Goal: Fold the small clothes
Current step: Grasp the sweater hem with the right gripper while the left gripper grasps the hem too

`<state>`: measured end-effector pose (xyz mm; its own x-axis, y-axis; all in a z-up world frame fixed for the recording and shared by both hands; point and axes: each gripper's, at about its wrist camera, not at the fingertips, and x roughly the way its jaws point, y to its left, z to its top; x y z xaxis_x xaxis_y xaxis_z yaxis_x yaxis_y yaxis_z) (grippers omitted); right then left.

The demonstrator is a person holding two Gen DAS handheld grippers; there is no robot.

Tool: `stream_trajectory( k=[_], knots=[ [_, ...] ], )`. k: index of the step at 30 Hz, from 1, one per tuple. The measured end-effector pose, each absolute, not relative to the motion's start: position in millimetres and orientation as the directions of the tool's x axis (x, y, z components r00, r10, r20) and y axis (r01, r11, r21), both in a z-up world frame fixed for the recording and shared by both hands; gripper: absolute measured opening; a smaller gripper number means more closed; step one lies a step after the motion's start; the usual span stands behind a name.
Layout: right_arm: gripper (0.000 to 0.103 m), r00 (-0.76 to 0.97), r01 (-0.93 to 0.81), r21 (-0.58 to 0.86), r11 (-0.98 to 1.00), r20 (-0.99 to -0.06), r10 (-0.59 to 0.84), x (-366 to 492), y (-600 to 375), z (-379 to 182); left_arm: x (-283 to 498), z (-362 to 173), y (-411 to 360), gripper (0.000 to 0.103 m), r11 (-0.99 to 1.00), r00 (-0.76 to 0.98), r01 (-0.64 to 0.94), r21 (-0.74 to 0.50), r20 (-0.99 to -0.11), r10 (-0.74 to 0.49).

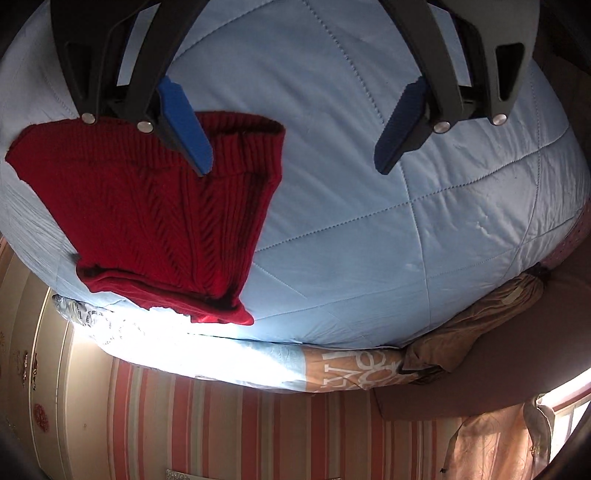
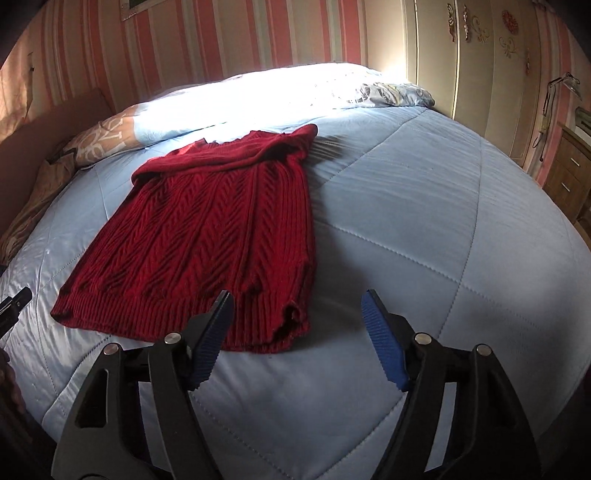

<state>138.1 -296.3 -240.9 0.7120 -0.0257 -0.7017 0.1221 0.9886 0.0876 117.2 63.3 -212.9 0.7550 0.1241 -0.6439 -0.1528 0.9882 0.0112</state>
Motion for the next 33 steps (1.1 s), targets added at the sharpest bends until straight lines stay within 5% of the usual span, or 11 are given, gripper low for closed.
stream_trajectory(
  k=[11, 14, 23, 33],
  knots=[
    [0.062, 0.701, 0.128, 0.146, 0.981, -0.713, 0.015, 160, -304, -280, 121, -237, 79, 0.09, 0.992, 0.76, -0.124, 0.016, -0.642, 0.105],
    [0.047, 0.69, 0.12, 0.149, 0.982, -0.723, 0.025, 163, -306, -286, 129, -239, 77, 0.09, 0.994, 0.764, -0.105, 0.008, -0.64, 0.085],
    [0.04, 0.679, 0.104, 0.182, 0.978, -0.731, 0.064, 175, -304, -294, 149, -251, 66, 0.09, 0.998, 0.753, -0.018, -0.068, -0.657, -0.031],
    [0.019, 0.667, 0.071, 0.172, 0.983, -0.74, 0.081, 183, -296, -299, 171, -277, 60, 0.093, 0.989, 0.673, -0.077, -0.123, -0.738, -0.04]
  ],
)
